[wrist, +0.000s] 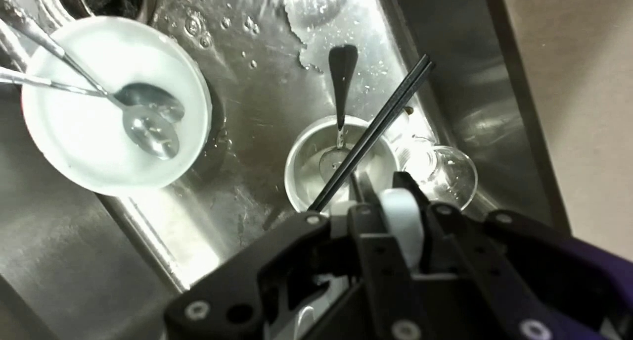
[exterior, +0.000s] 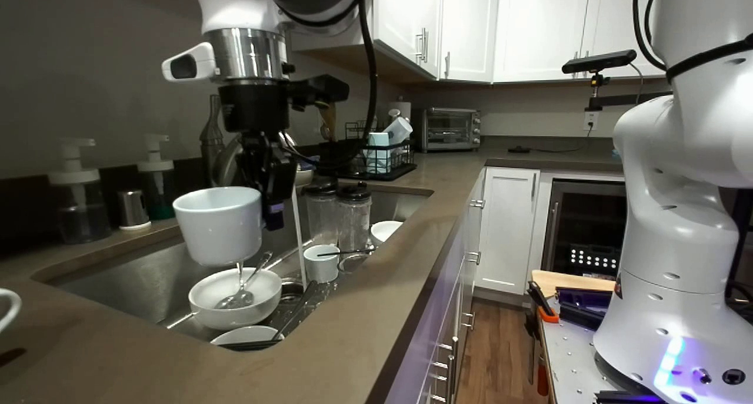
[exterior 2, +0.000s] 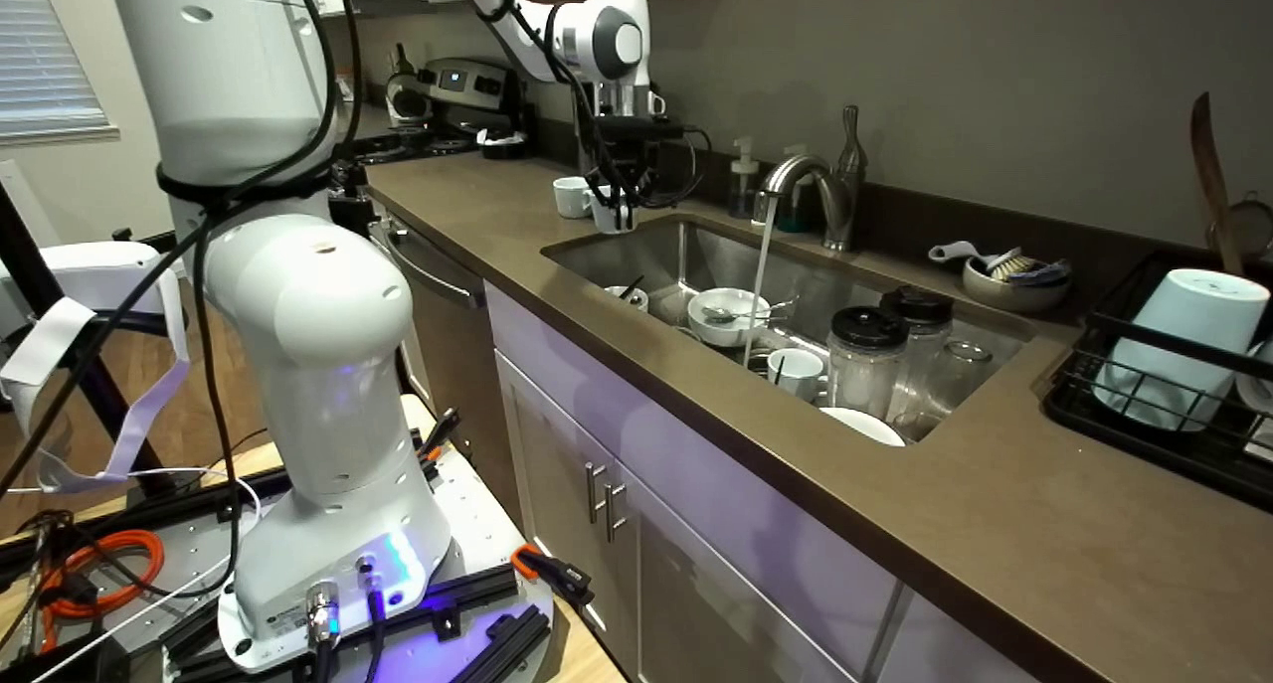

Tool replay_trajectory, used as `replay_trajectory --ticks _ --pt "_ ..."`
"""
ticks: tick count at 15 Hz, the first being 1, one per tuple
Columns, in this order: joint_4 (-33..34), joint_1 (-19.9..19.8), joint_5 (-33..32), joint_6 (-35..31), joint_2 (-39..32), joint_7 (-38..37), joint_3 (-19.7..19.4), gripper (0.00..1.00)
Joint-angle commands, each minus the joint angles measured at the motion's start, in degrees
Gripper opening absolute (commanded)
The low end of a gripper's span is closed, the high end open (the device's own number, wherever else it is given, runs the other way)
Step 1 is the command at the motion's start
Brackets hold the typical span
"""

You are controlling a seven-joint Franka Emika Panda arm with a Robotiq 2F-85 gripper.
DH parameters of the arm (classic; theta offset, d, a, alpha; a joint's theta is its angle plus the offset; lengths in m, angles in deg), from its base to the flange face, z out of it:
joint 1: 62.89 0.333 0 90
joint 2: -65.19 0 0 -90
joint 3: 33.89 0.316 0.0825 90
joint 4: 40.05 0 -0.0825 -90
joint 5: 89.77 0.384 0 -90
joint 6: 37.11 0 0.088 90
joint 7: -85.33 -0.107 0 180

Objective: Pick up the white mug then pour some water into it and put it to the right side of the sink.

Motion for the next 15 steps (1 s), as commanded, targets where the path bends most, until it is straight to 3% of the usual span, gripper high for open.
replay_trajectory --ticks 1,7,15 --pt "-6.1 -0.4 1.5 -3.4 5.5 -5.9 -0.4 0.05" --pt "-12.2 -0.8 3.2 -5.9 9.3 -10.6 -2.6 0.05" --pt "-20.6 -2.4 7.9 -9.4 15.3 -11.3 -7.4 0.05"
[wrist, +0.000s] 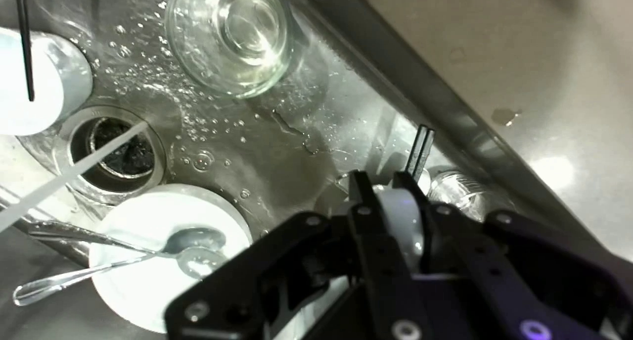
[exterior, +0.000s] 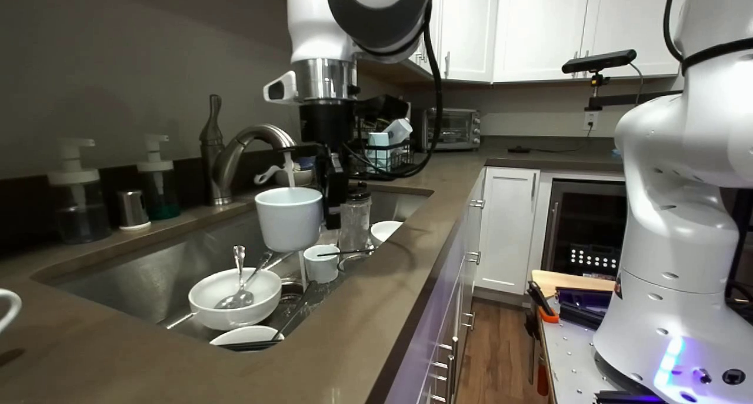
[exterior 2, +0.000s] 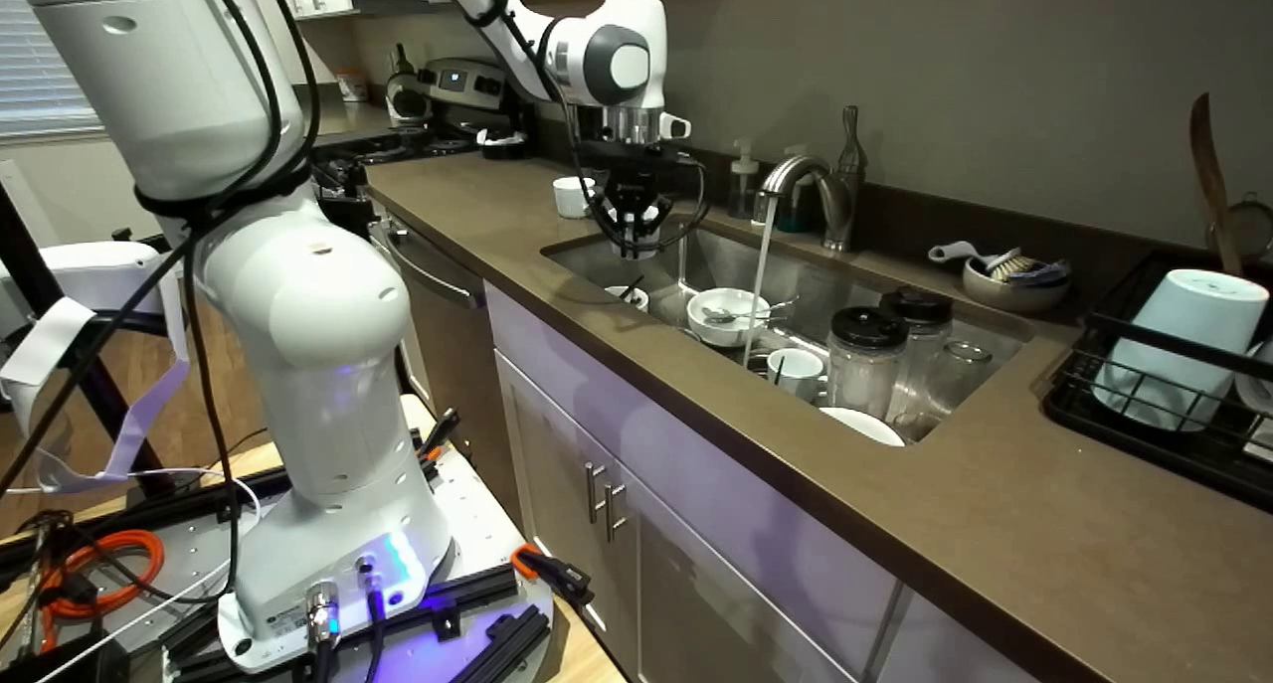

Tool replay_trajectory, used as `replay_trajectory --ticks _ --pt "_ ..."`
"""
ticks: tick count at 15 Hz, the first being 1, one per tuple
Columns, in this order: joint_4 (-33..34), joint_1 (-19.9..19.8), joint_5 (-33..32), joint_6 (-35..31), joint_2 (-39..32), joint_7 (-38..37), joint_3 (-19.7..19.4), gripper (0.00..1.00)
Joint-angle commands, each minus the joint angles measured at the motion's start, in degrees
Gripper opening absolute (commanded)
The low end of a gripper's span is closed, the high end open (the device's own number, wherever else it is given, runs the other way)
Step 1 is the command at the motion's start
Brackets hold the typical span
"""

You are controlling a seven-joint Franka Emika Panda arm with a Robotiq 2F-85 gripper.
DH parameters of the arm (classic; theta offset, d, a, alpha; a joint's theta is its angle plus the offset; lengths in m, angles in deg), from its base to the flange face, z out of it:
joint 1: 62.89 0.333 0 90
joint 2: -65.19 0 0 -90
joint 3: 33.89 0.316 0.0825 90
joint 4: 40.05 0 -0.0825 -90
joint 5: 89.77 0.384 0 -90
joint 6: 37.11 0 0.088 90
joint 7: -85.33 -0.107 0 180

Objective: Pick up the white mug then pour some water into it and put it to the right side of the sink.

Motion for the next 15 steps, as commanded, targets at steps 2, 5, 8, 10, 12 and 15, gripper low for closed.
replay_trajectory --ticks 2,5,8,10,12,15 --pt "-4.5 -1.6 2.5 -1.7 5.0 -0.3 -2.3 0.05" --pt "-2.3 -2.5 2.0 -0.1 4.2 -0.3 -4.1 0.05" --pt "-0.2 -3.3 1.2 1.8 3.1 -1.1 -5.1 0.05" --pt "1.8 -3.8 0.5 3.3 1.7 -1.6 -5.3 0.05" --pt "4.0 -4.2 0.1 5.1 0.0 -2.1 -5.5 0.05" --pt "7.7 -4.8 0.1 7.2 -2.3 -2.1 -5.5 0.05"
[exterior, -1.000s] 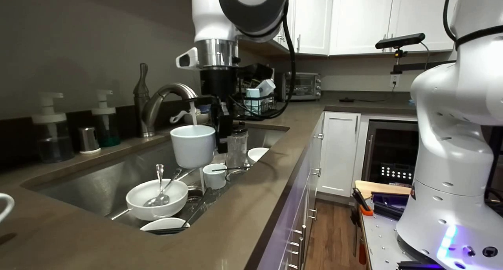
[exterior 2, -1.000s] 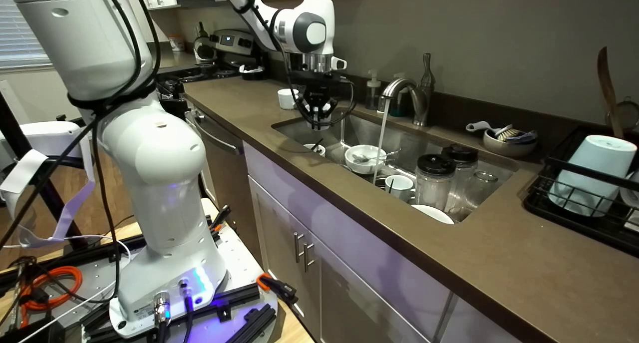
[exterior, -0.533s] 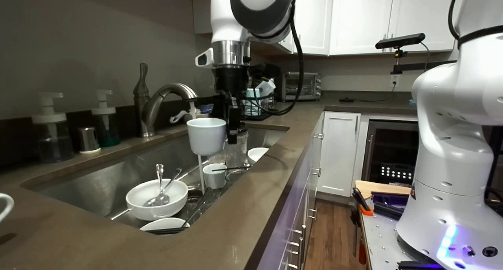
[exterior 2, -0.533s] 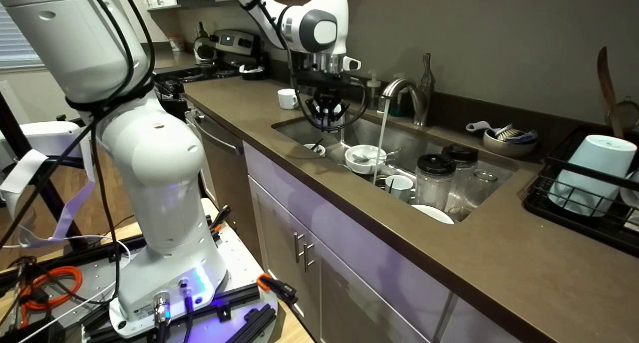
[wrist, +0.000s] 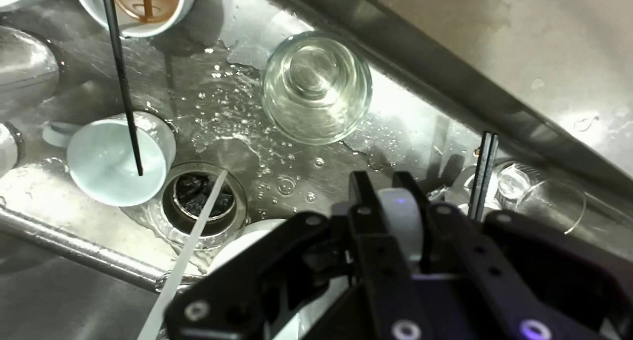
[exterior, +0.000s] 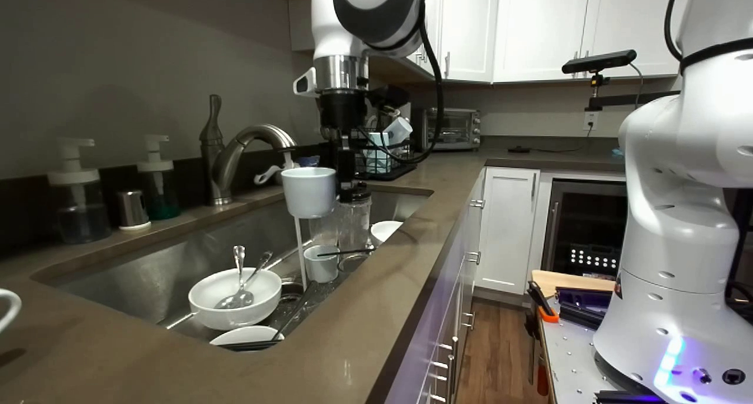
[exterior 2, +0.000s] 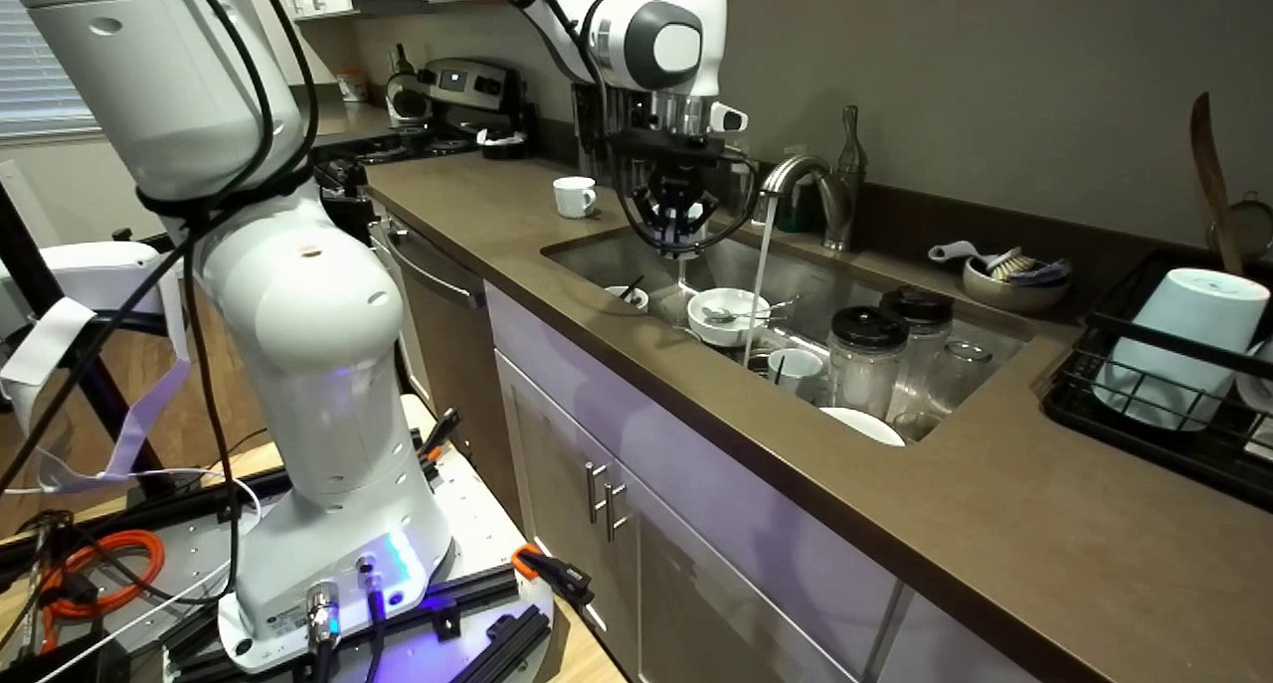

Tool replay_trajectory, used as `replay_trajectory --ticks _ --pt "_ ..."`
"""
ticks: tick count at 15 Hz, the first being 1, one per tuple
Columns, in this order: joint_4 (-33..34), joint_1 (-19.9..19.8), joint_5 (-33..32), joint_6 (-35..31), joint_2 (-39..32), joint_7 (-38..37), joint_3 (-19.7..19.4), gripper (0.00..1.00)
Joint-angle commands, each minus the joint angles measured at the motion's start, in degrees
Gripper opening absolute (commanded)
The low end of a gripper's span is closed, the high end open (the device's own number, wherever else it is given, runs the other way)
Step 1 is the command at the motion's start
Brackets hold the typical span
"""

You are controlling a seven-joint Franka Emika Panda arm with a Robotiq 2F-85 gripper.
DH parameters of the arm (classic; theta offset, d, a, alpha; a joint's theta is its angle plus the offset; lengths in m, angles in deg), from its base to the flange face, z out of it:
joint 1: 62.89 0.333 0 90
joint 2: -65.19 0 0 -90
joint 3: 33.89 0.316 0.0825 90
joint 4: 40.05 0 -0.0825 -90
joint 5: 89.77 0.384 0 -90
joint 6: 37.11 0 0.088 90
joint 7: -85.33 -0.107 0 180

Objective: Pick up the white mug then pour some water into it and put it to the right side of the sink.

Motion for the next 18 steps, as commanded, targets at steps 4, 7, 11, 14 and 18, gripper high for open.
replay_trajectory --ticks 4,7,11,14,18 --pt "3.1 -1.0 0.0 1.2 -2.5 -0.1 0.9 0.15" --pt "2.7 -1.0 0.0 1.2 -2.6 -0.1 0.8 0.15" --pt "5.1 -0.3 0.0 0.1 -6.5 -4.5 2.1 0.06" --pt "7.7 0.2 0.0 -1.4 -10.5 -10.8 3.6 0.06" --pt "11.2 -0.1 -0.8 -2.5 -14.0 -18.3 4.4 0.06"
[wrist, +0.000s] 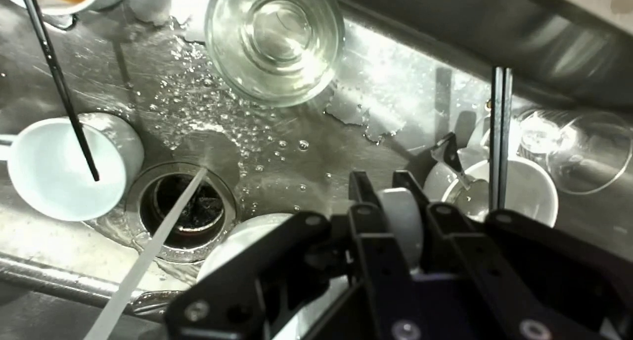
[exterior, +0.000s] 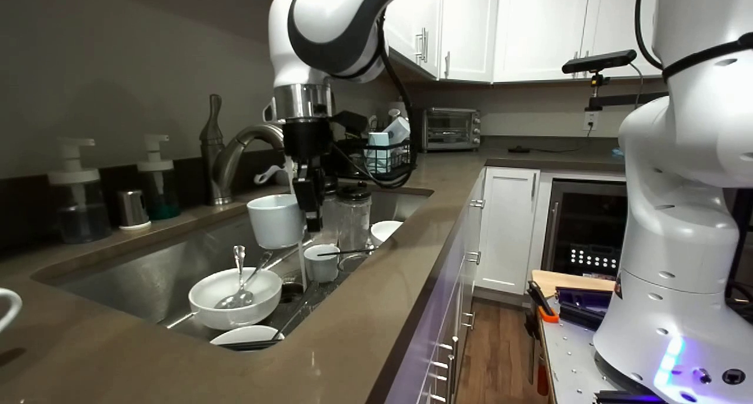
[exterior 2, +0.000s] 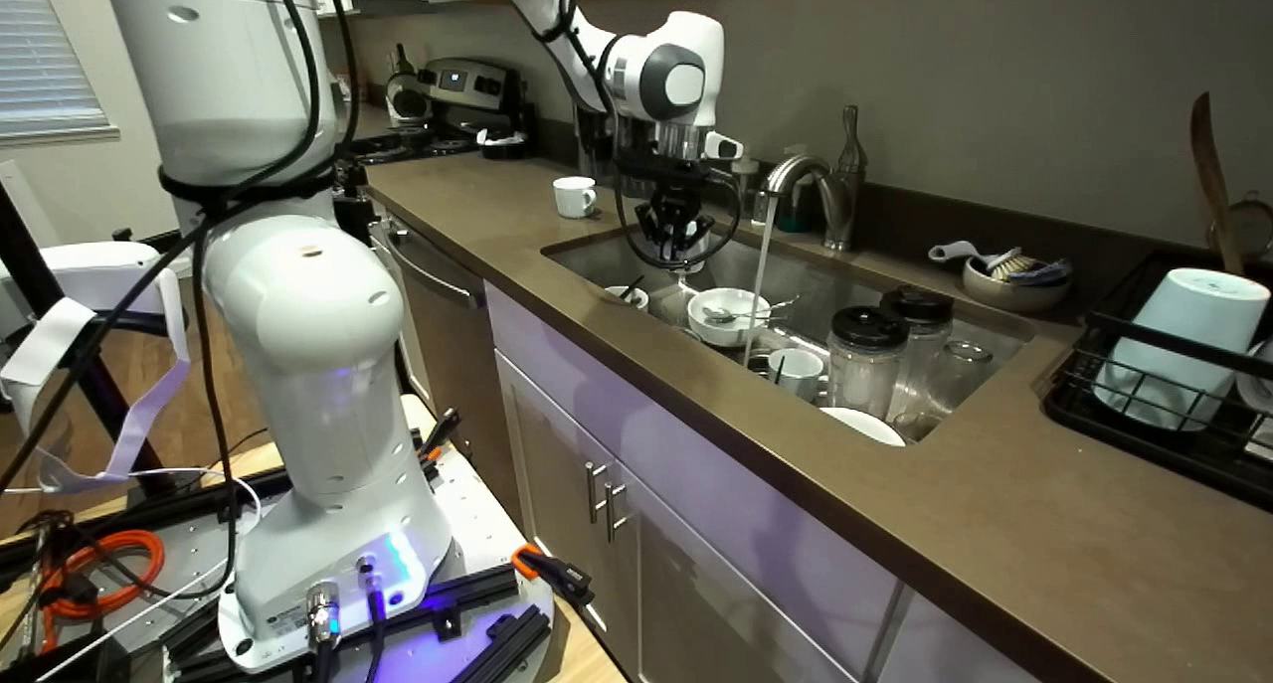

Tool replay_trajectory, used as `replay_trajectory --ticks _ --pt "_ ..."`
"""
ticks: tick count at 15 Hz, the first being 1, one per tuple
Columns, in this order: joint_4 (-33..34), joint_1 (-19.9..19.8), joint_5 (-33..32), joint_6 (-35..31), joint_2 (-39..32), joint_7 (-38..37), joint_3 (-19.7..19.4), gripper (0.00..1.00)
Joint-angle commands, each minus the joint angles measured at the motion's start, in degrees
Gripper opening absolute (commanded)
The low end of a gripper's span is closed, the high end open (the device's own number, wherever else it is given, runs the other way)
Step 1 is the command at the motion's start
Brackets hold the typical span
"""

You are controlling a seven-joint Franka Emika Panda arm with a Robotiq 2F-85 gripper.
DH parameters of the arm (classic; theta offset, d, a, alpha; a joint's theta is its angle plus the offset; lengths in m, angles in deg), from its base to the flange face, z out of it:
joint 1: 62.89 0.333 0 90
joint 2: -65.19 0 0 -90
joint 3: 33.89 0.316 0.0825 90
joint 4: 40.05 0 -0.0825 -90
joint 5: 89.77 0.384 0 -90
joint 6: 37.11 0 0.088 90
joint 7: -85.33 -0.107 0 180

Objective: Pick up the white mug then pour some water into it and put it to the right side of the sink.

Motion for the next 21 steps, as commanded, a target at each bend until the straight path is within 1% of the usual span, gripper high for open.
replay_trajectory --ticks 1,4,7,14,19,20,21 --pt "4.0 -0.5 -1.1 -0.4 -2.5 -6.8 0.3 0.06" --pt "3.7 -1.0 -2.1 -0.5 -1.7 -10.9 -0.6 0.06" --pt "3.0 -1.8 -2.5 -0.3 -0.7 -13.0 -1.6 0.06" --pt "5.0 -4.2 -2.1 1.5 -1.9 -11.6 -3.6 0.06" --pt "5.6 -4.7 -2.2 1.8 -2.4 -11.6 -4.1 0.06" --pt "4.1 -4.7 -1.3 0.2 -2.4 -11.1 -4.0 0.15" --pt "4.1 -4.7 -1.3 0.2 -2.4 -11.1 -4.0 0.15"
